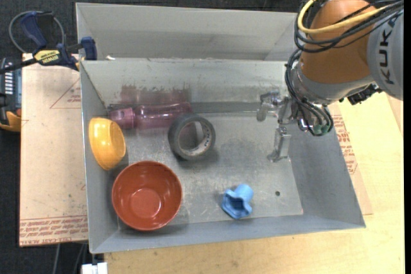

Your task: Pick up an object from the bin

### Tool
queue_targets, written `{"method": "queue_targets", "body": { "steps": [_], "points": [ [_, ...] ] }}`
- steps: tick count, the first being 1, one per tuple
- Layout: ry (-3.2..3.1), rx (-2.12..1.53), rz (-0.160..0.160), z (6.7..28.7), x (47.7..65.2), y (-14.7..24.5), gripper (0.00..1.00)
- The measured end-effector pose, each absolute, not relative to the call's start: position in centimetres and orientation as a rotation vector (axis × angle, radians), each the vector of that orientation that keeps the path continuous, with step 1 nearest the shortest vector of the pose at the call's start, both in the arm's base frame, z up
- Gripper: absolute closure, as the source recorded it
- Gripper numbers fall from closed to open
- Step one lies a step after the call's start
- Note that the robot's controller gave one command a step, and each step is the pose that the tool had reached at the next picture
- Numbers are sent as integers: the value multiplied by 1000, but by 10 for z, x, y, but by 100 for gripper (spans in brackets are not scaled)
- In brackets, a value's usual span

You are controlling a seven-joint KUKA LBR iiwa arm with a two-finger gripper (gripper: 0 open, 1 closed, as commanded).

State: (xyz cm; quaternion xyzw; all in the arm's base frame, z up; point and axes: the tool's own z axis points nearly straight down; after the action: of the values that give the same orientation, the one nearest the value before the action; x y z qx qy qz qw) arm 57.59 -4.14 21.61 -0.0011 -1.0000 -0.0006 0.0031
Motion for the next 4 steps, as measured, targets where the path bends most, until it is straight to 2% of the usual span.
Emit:
{"method": "queue_targets", "body": {
  "steps": [1,2,3,4],
  "points": [
    [-3143,0,-1,221,577,-41,0],
    [-3132,287,-2,78,497,-2,0],
    [-3155,161,1,139,501,0,0],
    [-3146,-59,-7,99,486,31,0]
  ]
}}
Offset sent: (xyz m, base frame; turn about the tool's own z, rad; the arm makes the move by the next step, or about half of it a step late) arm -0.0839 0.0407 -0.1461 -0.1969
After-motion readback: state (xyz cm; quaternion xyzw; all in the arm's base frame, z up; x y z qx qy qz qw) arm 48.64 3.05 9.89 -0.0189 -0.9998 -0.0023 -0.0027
